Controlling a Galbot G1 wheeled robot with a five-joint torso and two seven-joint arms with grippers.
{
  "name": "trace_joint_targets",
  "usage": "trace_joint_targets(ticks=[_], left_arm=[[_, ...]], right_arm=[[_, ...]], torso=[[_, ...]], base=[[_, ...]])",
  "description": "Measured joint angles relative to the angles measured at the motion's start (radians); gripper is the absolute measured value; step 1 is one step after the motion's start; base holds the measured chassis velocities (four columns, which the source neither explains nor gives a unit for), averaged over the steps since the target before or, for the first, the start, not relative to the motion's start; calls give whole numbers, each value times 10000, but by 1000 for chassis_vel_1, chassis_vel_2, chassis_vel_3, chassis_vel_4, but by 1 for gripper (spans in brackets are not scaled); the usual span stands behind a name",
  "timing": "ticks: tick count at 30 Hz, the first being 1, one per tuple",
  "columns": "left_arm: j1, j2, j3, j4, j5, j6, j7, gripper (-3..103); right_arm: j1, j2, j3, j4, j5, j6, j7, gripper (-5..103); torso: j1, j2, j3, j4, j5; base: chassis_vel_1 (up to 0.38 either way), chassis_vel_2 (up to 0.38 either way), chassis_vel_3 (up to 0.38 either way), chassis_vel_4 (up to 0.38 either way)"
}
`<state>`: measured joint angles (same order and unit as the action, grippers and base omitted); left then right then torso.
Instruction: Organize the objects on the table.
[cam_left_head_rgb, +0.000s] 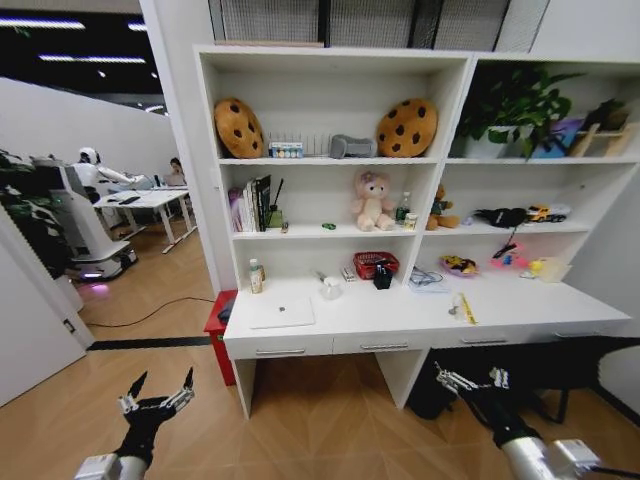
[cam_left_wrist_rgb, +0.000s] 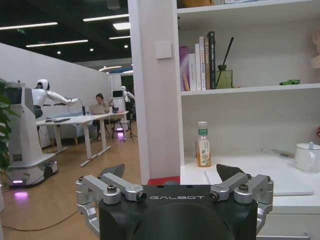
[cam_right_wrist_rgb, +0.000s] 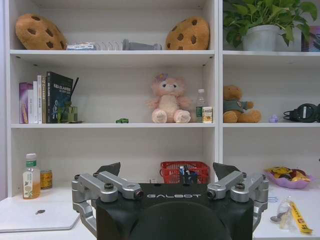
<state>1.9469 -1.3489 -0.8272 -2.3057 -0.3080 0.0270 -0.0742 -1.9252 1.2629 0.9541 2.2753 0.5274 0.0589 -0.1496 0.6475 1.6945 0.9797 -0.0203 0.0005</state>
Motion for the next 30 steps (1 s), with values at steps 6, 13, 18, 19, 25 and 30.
trace_joint_targets(ticks=[6, 13, 18, 19, 25, 30], left_arm=[[-3, 1, 1, 0, 0, 0, 4, 100], [-2, 1, 1, 0, 0, 1, 3, 100], [-1, 1, 1, 0, 0, 0, 4, 100], [-1, 1, 1, 0, 0, 0, 4, 100], [-1, 1, 1, 0, 0, 1, 3, 100], [-1, 1, 2, 0, 0, 1, 3, 100]], right_arm=[[10, 0, 0, -1, 0, -1, 0, 100], [7, 0, 0, -1, 0, -1, 0, 100], [5, 0, 0, 0, 0, 0, 0, 100], [5, 0, 0, 0, 0, 0, 0, 100], [6, 0, 0, -1, 0, 0, 0, 100], [5, 0, 0, 0, 0, 0, 0, 100]], torso=[[26, -15, 8, 3, 6], [15, -10, 4, -1, 3], [10, -7, 3, 0, 3], [10, -7, 3, 0, 3], [11, -7, 4, 0, 3], [12, -7, 3, 0, 4]], base=[[-28, 13, 37, -36], [-18, 24, 34, -19], [0, 0, 0, 0], [0, 0, 0, 0], [0, 0, 0, 0], [0, 0, 0, 0]])
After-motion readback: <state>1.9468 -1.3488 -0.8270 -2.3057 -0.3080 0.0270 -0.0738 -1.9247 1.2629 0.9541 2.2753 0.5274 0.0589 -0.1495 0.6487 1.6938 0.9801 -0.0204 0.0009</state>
